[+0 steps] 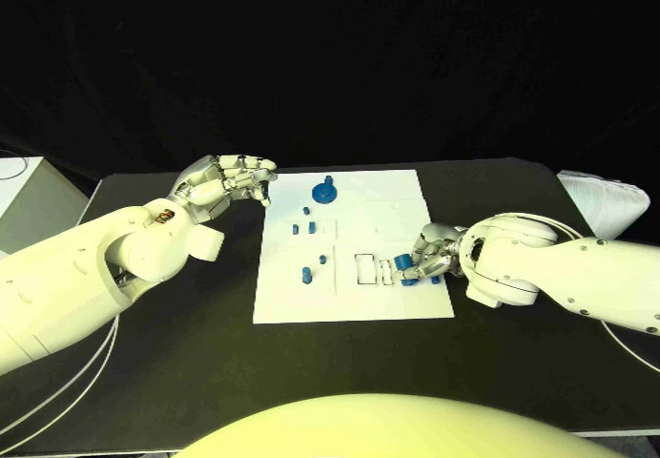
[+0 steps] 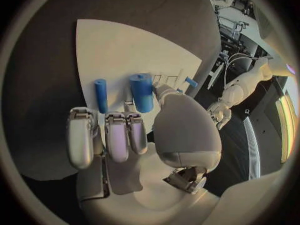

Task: Assemble the parts on the task board

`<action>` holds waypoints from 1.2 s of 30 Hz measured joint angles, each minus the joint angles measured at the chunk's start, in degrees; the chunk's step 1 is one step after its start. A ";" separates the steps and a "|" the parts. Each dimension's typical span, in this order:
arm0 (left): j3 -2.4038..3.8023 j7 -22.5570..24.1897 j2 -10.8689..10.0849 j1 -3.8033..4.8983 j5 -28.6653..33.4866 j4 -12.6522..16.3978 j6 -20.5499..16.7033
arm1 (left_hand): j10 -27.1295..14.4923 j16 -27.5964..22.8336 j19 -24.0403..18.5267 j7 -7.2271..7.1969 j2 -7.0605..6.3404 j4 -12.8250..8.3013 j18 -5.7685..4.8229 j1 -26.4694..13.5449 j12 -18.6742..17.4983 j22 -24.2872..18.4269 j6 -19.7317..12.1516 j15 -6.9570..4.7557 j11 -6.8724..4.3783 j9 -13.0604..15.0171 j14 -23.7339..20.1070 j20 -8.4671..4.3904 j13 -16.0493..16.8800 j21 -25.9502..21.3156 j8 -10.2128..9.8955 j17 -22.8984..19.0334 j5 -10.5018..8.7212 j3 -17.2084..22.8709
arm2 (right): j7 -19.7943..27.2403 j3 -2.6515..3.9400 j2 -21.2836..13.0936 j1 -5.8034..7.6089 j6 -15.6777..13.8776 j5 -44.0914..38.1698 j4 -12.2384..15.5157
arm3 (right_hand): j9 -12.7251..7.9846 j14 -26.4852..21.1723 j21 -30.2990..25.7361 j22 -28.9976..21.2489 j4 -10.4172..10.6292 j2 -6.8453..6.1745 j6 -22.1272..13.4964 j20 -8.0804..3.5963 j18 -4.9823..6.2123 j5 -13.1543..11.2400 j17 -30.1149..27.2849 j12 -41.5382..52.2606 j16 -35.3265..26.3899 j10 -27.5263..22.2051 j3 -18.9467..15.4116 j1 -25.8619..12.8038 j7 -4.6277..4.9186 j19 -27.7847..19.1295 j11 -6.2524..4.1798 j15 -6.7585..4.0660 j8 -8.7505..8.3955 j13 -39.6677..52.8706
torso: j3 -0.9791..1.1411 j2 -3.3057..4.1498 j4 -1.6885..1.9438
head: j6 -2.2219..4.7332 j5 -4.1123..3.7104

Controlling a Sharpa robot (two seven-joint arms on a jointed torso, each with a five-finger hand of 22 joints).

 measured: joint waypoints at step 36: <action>0.00 -0.40 -0.06 0.00 -0.03 0.29 0.25 | 0.00 0.22 0.00 0.00 0.00 0.00 0.00 0.00 0.00 -0.05 0.00 0.00 0.00 -0.05 0.00 0.00 0.04 0.00 0.00 0.13 0.00 0.00 | -0.38 0.02 6.89 2.88 -0.69 10.34 -1.66 | 0.66 0.00 -0.04 -0.03 -0.16 -1.68 0.65 0.00 0.00 -3.44 -0.01 0.00 0.00 0.00 1.75 -4.03 -0.23 0.00 0.01 0.01 0.51 0.04 | -0.04 0.08 0.05 | 0.16 0.24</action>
